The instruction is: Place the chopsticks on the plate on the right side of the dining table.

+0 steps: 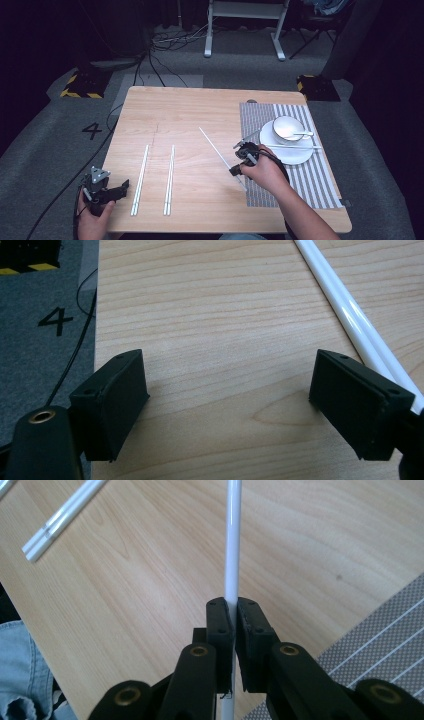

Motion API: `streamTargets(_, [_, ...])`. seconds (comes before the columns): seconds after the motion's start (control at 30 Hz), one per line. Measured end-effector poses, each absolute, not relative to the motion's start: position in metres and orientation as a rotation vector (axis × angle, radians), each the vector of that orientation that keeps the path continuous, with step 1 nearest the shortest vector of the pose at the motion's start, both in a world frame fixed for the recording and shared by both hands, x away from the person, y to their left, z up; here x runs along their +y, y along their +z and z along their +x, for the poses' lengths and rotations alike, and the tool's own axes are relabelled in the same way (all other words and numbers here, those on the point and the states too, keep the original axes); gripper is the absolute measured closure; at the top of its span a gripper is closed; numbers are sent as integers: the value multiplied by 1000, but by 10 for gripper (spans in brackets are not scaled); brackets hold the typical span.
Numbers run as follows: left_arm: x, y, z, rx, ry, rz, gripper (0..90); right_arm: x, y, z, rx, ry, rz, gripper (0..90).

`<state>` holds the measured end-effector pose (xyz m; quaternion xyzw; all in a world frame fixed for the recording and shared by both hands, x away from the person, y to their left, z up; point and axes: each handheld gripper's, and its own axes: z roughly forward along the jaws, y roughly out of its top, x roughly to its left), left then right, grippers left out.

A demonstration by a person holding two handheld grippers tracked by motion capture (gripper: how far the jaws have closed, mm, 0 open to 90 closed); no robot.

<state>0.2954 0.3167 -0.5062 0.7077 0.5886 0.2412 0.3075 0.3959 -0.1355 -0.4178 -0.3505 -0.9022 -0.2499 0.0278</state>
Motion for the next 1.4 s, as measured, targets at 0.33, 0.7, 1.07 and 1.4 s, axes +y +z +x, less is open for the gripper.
streamTargets(0.33, [317, -506, 295, 1557, 638, 1871, 152, -153, -402, 395, -2837, -1011, -1048, 855])
streamTargets(0.7, [317, -506, 295, 1557, 638, 1872, 152, -170, -387, 394, -2848, -1100, -1048, 855])
streamTargets(1.07, [317, -506, 295, 1557, 638, 1872, 153, -189, -378, 396, -2884, -1083, -1086, 854])
streamTargets(1.4, [317, -506, 295, 1557, 638, 1872, 152, -214, -369, 398, -2893, -1081, -1157, 854])
